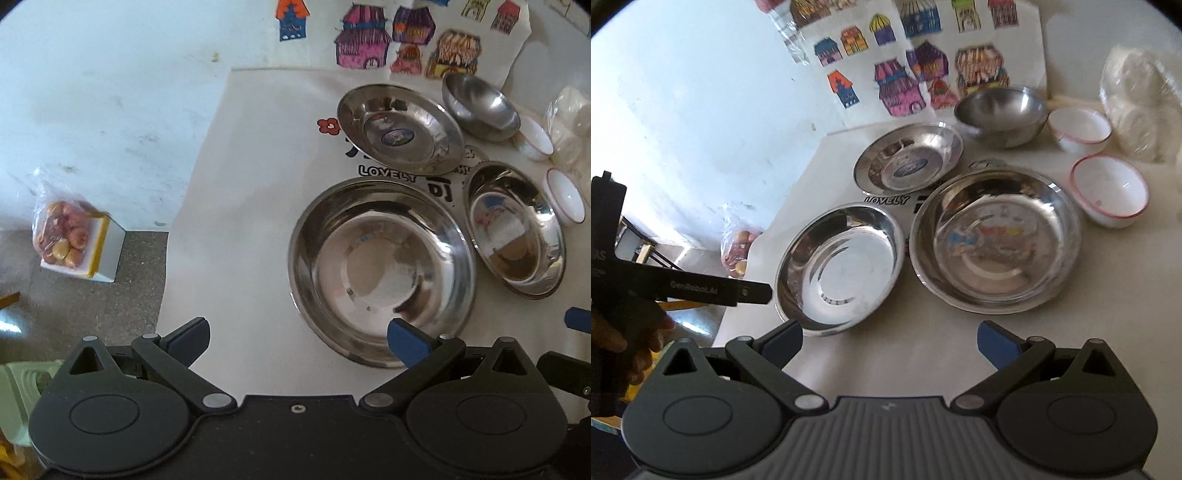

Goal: Organize plates and bowls

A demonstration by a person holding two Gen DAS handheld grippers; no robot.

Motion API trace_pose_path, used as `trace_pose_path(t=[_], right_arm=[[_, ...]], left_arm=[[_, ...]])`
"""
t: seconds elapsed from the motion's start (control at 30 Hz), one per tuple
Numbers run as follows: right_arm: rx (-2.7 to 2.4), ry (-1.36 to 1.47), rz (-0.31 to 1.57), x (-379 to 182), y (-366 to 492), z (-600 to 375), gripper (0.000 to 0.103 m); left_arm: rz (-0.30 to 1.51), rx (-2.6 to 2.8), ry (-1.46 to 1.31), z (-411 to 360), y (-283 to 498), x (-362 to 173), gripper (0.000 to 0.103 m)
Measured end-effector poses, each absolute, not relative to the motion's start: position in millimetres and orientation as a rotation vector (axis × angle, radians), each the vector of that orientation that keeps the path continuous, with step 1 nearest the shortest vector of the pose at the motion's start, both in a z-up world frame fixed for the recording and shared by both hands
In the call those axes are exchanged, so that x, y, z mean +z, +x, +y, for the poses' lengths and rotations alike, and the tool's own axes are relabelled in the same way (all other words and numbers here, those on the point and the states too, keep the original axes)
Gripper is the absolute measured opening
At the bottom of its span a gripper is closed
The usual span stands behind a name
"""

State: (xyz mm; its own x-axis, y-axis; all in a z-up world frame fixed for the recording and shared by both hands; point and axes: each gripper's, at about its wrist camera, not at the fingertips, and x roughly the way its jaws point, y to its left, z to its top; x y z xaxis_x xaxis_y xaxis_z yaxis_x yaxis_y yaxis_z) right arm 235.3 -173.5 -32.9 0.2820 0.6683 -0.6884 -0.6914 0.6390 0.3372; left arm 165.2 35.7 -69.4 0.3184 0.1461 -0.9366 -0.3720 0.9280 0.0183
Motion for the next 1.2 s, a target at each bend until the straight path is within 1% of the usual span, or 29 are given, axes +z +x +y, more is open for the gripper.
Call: trace_pose_path(t=[0.17,0.27,0.37,0.4,0.5,0.6,0.73,0.77,0.8,0.9,0.93,0.97,1.0,1.07,1.1,1.13,1.2], right_arm=[[0.914,-0.013,0.982,-46,242,-146,0.102],[0.889,-0.004,1.001,-52,245,-134,0.096],[0.849,0.017,1.020,-57,250,-126,0.089],[0.835,0.024,1.025,-58,252,-124,0.089],[0.796,0.051,1.039,-61,256,-118,0.082],[0.763,0.071,1.054,-65,258,-114,0.078],[0.723,0.092,1.063,-69,258,-112,0.066],[0.717,0.095,1.066,-70,259,-111,0.065],[0.711,0.097,1.070,-71,259,-110,0.064],[0.697,0.099,1.074,-72,259,-108,0.056],[0.692,0.099,1.074,-72,259,-108,0.051],[0.687,0.099,1.075,-72,259,-106,0.046],[0.683,0.100,1.077,-73,260,-106,0.044],[0.674,0.099,1.079,-74,260,-106,0.039],[0.672,0.099,1.079,-74,260,-106,0.038],[0.672,0.097,1.079,-74,259,-106,0.035],[0.667,0.085,1.076,-73,259,-105,0.031]], left_arm=[[1.232,0.289,-0.208,57,183,-81,0.102],[1.247,0.254,-0.213,68,196,-90,0.100],[1.263,0.226,-0.210,78,208,-98,0.096],[1.270,0.214,-0.208,80,211,-100,0.095],[1.286,0.170,-0.212,85,217,-107,0.086],[1.299,0.122,-0.225,89,222,-112,0.081],[1.304,0.063,-0.252,92,226,-116,0.067],[1.304,0.053,-0.259,93,227,-116,0.065],[1.306,0.046,-0.266,93,228,-117,0.059],[1.305,0.019,-0.288,95,230,-118,0.045],[1.305,0.012,-0.296,96,231,-119,0.038],[1.304,0.006,-0.304,96,232,-119,0.034],[1.304,0.001,-0.310,96,232,-120,0.028],[1.306,-0.004,-0.307,96,233,-121,0.026],[1.306,-0.003,-0.305,96,232,-121,0.023],[1.304,-0.003,-0.306,97,232,-121,0.017],[1.304,-0.003,-0.319,100,231,-122,0.013]])
